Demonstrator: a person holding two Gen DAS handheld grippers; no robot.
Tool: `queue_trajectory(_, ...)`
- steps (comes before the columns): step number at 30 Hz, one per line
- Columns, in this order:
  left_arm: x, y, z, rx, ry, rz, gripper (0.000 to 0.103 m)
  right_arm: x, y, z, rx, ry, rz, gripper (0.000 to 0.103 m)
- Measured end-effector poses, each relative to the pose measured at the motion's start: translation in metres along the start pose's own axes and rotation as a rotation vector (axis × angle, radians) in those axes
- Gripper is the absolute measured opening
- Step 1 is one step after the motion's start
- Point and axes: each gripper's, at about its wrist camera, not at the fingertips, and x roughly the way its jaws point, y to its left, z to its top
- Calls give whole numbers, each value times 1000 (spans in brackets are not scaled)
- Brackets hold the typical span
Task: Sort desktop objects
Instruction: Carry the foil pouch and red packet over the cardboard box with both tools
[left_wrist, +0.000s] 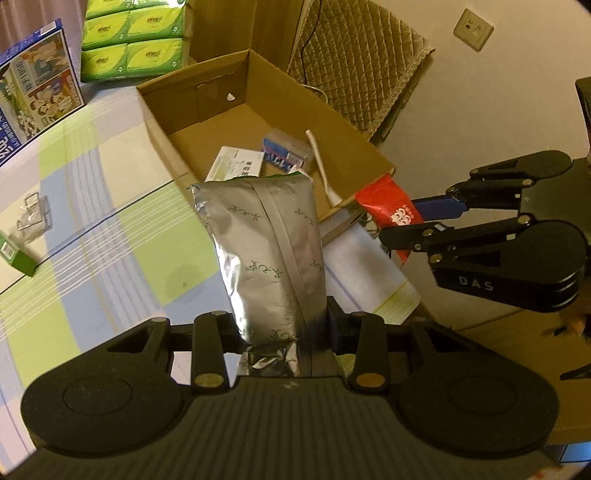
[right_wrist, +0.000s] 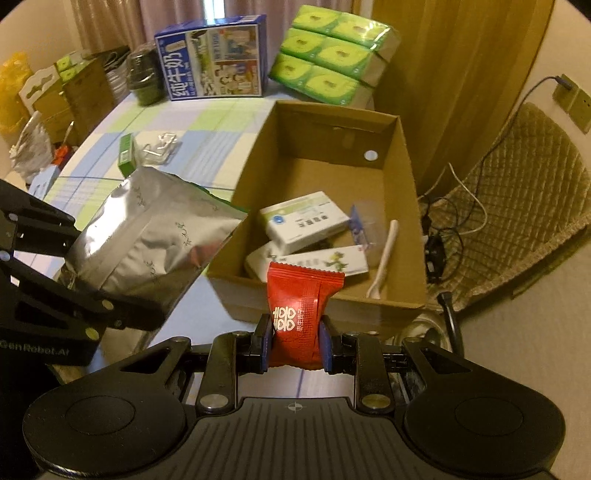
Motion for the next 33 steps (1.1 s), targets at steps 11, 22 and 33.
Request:
queue_trajectory(11, 23, -9, 33, -63, -15, -20, 33, 13, -32, 19, 33, 4, -28, 23)
queue_trajectory(22, 46, 7, 74, -164, -48, -11, 33, 34, -62, 42, 67, 3, -73, 23)
queue_trajectory(33, 66, 27, 103, -245, -68, -15, 33, 54, -72, 72, 68, -4, -74, 23)
